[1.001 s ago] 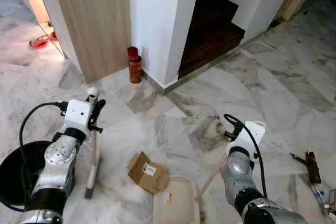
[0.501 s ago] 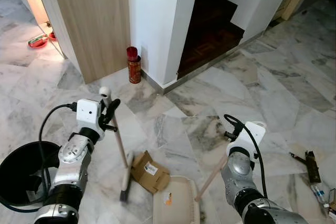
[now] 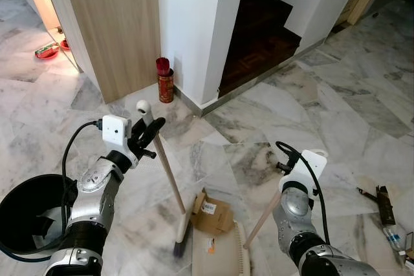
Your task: Sweep floor
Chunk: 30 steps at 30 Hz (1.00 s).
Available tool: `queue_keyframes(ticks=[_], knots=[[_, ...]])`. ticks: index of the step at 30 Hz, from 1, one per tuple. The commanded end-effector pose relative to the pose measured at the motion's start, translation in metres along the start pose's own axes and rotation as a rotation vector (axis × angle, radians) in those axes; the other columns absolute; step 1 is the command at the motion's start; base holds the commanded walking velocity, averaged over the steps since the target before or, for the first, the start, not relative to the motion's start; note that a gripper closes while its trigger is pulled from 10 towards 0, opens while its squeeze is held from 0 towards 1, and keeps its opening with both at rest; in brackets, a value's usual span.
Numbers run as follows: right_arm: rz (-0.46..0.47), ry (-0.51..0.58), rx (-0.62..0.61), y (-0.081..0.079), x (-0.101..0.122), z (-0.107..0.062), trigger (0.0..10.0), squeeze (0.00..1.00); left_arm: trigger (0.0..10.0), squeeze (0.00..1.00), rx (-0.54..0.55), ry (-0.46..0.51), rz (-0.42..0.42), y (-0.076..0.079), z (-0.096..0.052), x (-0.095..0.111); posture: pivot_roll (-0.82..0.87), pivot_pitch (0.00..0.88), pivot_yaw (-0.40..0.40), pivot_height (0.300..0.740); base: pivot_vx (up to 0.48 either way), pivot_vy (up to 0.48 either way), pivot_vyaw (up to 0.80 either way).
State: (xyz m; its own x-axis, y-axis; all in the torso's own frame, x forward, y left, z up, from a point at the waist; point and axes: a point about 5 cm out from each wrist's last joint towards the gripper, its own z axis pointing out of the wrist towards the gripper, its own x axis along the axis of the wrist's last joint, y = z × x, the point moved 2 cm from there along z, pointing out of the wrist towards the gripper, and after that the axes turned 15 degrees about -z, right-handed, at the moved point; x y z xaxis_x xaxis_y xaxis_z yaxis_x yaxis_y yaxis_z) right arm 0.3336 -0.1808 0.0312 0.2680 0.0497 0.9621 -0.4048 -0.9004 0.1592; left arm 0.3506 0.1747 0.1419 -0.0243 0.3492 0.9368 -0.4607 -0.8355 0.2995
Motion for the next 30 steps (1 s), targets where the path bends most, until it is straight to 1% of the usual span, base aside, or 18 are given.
queue_keyframes(ticks=[1,4,7,11,14,21,24,25,27,30], knots=[[-0.005,-0.029,-0.003,0.001,-0.005,0.0,10.0,0.0,10.0,0.0,-0.04,0.025,-0.031,0.007,0.003,0.006,0.11,0.105,-0.154,0.74,0.0,0.0,0.0],[-0.002,-0.031,-0.011,0.002,-0.004,0.0,10.0,0.0,10.0,0.0,-0.074,0.016,-0.046,0.014,0.002,0.007,0.11,0.101,-0.152,0.74,0.0,0.0,0.0],[0.013,-0.04,-0.045,0.006,-0.001,0.003,10.0,0.0,10.0,0.0,-0.1,0.01,-0.055,0.021,-0.001,0.009,0.12,0.095,-0.149,0.74,0.0,0.0,0.0],[0.043,-0.052,-0.079,0.011,0.003,0.007,10.0,0.0,10.0,0.0,-0.12,0.006,-0.059,0.026,-0.004,0.012,0.13,0.086,-0.146,0.74,0.0,0.0,0.0],[0.03,-0.039,-0.111,0.013,0.009,0.01,10.0,0.0,10.0,0.0,-0.137,0.0,-0.062,0.033,-0.007,0.015,0.14,0.076,-0.144,0.74,0.0,0.0,0.0],[0.018,-0.03,-0.145,0.014,0.012,0.01,10.0,0.0,10.0,0.0,-0.136,-0.009,-0.075,0.037,-0.013,0.019,0.15,0.065,-0.136,0.74,0.0,0.0,0.0],[0.019,-0.033,-0.159,0.016,0.011,0.01,10.0,0.0,10.0,0.0,-0.155,-0.024,-0.08,0.041,-0.014,0.018,0.16,0.057,-0.132,0.74,0.0,0.0,0.0],[0.023,-0.035,-0.176,0.018,0.011,0.01,10.0,0.0,10.0,0.0,-0.176,-0.039,-0.083,0.046,-0.015,0.018,0.16,0.056,-0.131,0.74,0.0,0.0,0.0],[0.025,-0.035,-0.18,0.018,0.011,0.01,10.0,0.0,10.0,0.0,-0.185,-0.047,-0.085,0.048,-0.016,0.017,0.17,0.051,-0.129,0.74,0.0,0.0,0.0],[0.028,-0.033,-0.187,0.019,0.012,0.011,10.0,0.0,10.0,0.0,-0.21,-0.086,-0.08,0.051,-0.02,0.015,0.17,0.047,-0.127,0.74,0.0,0.0,0.0]])
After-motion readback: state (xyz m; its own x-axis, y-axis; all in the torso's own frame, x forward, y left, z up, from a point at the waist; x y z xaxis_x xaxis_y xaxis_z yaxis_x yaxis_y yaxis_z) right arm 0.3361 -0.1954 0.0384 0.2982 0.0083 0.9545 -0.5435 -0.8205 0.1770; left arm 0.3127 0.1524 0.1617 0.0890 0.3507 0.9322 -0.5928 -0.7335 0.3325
